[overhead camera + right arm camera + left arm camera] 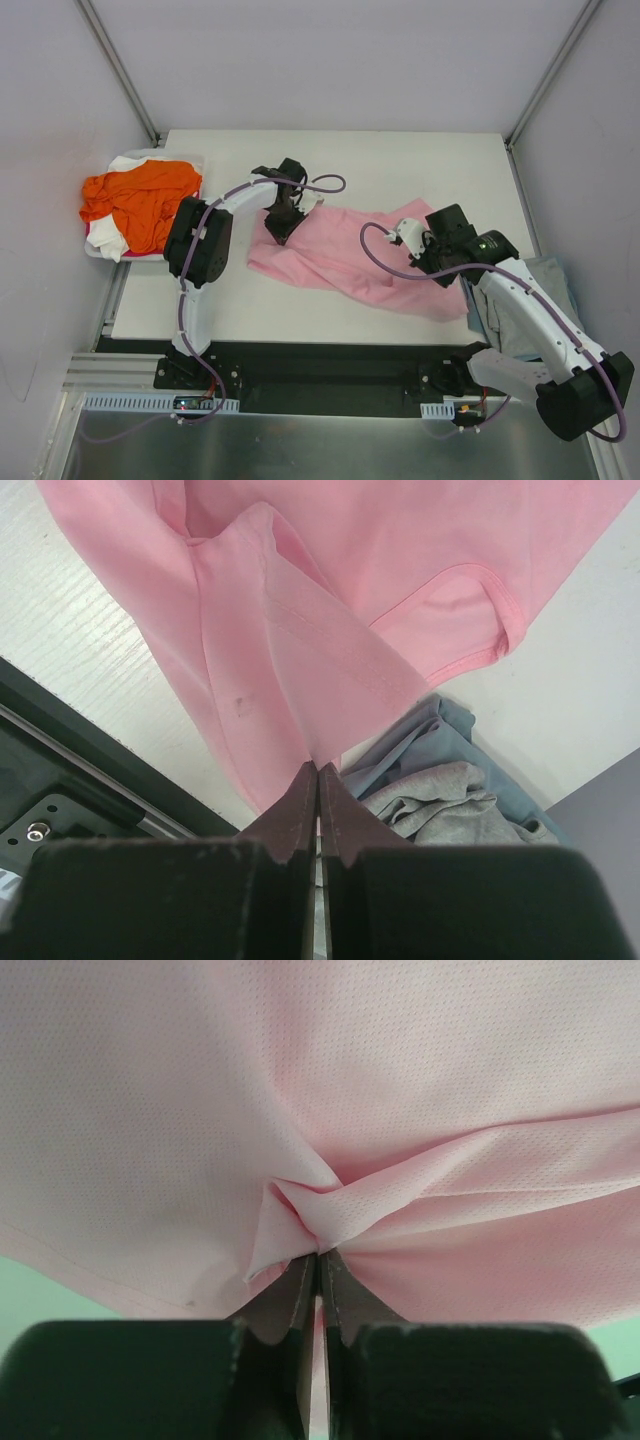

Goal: Fold and stack the t-shirts
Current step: Flatten the tshirt out

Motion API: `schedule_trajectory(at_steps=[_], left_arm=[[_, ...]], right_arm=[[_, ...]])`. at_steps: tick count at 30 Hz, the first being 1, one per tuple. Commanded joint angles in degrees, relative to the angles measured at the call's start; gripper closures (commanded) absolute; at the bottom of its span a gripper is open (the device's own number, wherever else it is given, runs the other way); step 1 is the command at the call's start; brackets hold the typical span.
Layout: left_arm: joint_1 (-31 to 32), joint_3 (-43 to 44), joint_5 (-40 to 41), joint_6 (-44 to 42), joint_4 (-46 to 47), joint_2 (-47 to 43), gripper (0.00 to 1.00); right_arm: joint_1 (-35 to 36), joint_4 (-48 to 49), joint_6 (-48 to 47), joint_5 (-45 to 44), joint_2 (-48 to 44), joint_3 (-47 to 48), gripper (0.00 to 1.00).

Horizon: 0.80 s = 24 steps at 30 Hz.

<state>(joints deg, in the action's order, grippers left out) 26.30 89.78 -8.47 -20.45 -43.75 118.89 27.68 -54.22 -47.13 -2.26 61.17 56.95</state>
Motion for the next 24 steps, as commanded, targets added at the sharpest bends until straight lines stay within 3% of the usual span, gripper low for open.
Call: schedule_trajectory(at_steps=[1,10,17,24], left_arm=[[0.33,1.01,1.61,-0.3,-0.64,0.2,1.0],[0.33,2.59,7.67,-1.26,0.24,-5.95,1.0],[-2.13,10.58,11.54,-1.0,0.5,-10.61,1.0],[-4.59,12.88,13.83,-0.12,1.82,-14.56,1.0]], right_arm=[[0.18,-0.71,0.82,0.68,-0.96,0.62,0.99],[0.27,2.79,1.17,-5.28,-0.44,0.53,0.99],[-0.87,6.48,1.78,-13.9,3.96,7.82,0.99],[-2.37,8.25,1.35,-21.81,7.29,16.87,0.99]])
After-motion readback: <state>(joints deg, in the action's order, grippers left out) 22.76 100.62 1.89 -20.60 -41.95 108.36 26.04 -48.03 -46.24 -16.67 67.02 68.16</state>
